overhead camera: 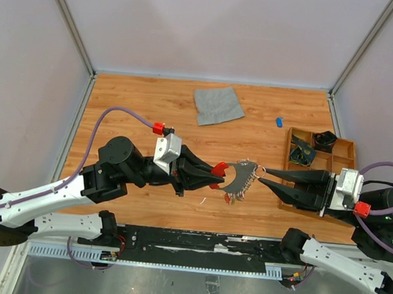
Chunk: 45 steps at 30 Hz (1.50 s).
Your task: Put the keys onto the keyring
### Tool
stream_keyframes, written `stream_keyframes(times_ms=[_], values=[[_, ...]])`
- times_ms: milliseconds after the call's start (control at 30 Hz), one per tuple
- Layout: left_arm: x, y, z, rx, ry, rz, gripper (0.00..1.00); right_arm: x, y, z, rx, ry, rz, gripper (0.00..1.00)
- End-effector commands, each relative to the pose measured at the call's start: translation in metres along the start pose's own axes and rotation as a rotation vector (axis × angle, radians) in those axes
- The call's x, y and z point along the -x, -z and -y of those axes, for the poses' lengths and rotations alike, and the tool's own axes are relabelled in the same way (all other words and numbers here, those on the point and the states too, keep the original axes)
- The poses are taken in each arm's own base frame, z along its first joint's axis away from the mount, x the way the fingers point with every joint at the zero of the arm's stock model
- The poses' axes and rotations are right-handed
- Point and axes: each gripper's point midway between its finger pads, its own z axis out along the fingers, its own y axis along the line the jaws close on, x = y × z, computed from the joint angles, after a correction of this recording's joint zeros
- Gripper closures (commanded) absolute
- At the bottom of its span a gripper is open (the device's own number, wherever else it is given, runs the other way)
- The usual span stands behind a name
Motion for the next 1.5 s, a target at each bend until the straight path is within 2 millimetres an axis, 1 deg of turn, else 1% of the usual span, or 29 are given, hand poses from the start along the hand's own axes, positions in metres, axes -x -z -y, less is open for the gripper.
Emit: stream_keyframes(times_ms=[0,333,600,900,967,1100,1300,1467], values=[[0.024,-0.001,0.003,-0.008,-0.023,0.065,0.99,0.007,-0.001,-0.002,0.004,-0.015,0.039,0.75],[0.024,-0.002,0.003,-0.009,-0.023,0.063,1.00,0.006,-0.003,-0.004,0.019,-0.022,0.040,0.74],[0.022,-0.002,0.003,-0.011,-0.023,0.060,0.99,0.005,-0.003,-0.006,0.027,-0.022,0.039,0.68],[0.022,-0.002,0.003,-0.012,-0.020,0.058,0.99,0.004,-0.005,-0.005,0.024,-0.035,0.034,0.74],[0.021,-0.002,0.003,-0.010,-0.021,0.058,1.00,0.004,-0.005,-0.004,0.023,-0.037,0.032,0.74],[0.021,-0.001,0.002,-0.009,-0.020,0.056,1.00,0.006,-0.002,-0.004,0.020,-0.022,0.033,0.69],[0.021,-0.001,0.002,-0.009,-0.022,0.057,0.99,0.009,-0.001,-0.006,0.039,-0.001,0.035,0.64],[0.021,-0.002,0.002,-0.009,-0.023,0.055,0.99,0.006,-0.004,-0.013,0.084,0.001,0.018,0.71]])
